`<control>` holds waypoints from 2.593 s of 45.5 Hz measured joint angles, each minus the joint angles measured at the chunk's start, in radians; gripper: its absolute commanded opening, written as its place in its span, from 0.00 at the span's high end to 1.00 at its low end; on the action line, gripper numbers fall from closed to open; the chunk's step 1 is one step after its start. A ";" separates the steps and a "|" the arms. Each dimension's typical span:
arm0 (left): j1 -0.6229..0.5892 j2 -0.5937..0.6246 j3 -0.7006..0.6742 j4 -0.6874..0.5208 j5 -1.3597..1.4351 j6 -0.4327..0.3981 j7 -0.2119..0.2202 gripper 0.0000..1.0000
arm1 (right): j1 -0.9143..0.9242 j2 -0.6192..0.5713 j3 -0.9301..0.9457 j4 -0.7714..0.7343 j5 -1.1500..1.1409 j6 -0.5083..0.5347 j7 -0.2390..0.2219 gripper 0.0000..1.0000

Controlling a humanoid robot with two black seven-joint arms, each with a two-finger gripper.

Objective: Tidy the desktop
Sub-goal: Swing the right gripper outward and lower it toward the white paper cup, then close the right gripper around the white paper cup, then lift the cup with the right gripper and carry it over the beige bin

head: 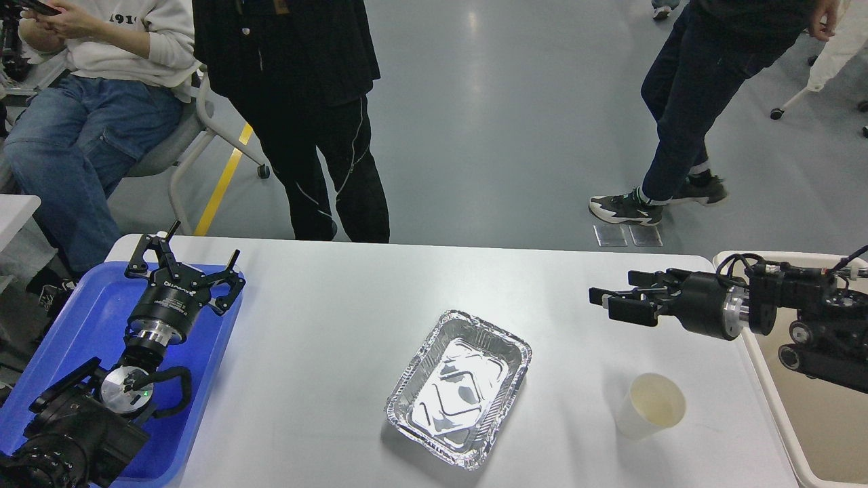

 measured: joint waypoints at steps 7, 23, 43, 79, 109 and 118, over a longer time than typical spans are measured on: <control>0.000 0.000 0.000 0.000 0.000 0.000 0.000 0.00 | 0.020 -0.011 -0.071 0.003 -0.108 -0.004 0.000 0.00; 0.000 0.000 0.000 0.000 0.000 0.000 0.000 0.00 | 0.048 -0.034 -0.166 -0.026 -0.306 -0.010 -0.001 0.01; 0.000 0.000 0.000 0.000 0.000 0.000 0.000 0.00 | 0.010 -0.047 -0.199 -0.046 -0.402 -0.021 0.004 0.04; -0.001 0.000 0.000 0.000 0.000 0.000 0.000 0.00 | -0.042 -0.042 -0.208 -0.051 -0.398 -0.035 0.008 1.00; 0.000 0.000 0.000 0.001 -0.002 0.000 0.000 0.00 | 0.062 -0.075 -0.202 -0.023 -0.337 -0.021 0.067 1.00; 0.000 0.000 0.000 0.001 -0.003 0.000 -0.001 0.00 | 0.118 -0.108 -0.201 0.002 -0.324 -0.005 0.080 1.00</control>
